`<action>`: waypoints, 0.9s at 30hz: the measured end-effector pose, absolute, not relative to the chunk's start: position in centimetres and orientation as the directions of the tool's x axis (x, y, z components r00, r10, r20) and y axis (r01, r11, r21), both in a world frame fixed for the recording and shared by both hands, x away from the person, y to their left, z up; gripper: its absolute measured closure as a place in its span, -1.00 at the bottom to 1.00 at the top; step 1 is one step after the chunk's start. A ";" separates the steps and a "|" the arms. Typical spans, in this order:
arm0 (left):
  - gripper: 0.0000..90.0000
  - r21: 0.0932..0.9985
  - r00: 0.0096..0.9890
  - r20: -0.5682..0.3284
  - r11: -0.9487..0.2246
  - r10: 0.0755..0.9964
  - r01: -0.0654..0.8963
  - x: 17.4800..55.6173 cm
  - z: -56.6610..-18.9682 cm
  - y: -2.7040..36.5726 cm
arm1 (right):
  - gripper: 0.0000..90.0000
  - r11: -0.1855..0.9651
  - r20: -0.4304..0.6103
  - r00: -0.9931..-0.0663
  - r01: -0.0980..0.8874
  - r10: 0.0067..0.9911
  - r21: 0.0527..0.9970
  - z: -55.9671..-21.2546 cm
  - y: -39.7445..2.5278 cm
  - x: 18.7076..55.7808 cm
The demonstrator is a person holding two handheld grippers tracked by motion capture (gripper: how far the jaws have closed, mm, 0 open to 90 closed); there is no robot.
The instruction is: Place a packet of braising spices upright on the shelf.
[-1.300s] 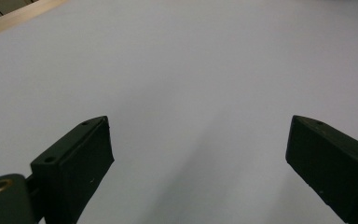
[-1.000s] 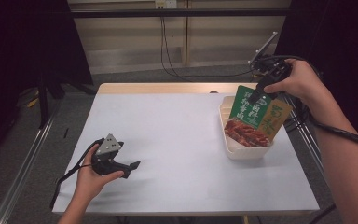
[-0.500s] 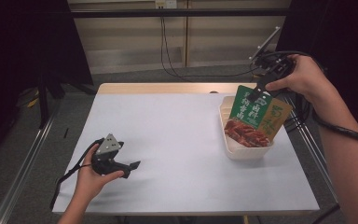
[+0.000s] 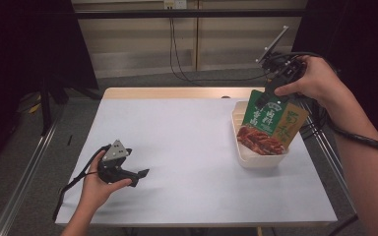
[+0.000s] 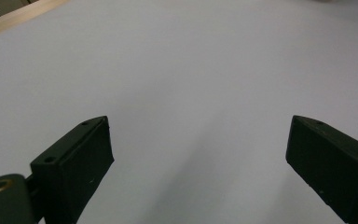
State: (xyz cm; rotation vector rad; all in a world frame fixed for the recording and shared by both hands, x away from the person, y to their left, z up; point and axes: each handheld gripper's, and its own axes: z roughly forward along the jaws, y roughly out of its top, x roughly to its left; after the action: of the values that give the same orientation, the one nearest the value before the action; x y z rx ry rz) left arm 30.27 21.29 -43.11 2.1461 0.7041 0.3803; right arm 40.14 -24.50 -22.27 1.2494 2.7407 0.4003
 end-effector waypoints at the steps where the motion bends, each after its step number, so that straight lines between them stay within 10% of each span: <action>1: -0.85 0.789 0.798 0.027 -0.503 0.602 0.353 30.3 -43.1 21.3 | -0.63 0.636 0.017 -0.666 0.719 0.745 0.281 -22.2 -24.3 40.1; 27: -0.86 0.788 0.797 0.026 -0.503 0.603 0.355 30.1 -42.9 21.8 | -0.63 0.698 0.057 -0.742 0.652 0.668 0.297 -25.1 -18.7 39.9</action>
State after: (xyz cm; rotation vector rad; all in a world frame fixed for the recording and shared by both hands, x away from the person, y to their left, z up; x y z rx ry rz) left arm 30.10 21.77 -42.86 2.1480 0.7060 0.3790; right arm 39.93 -18.66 -25.12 1.1062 2.8438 0.4652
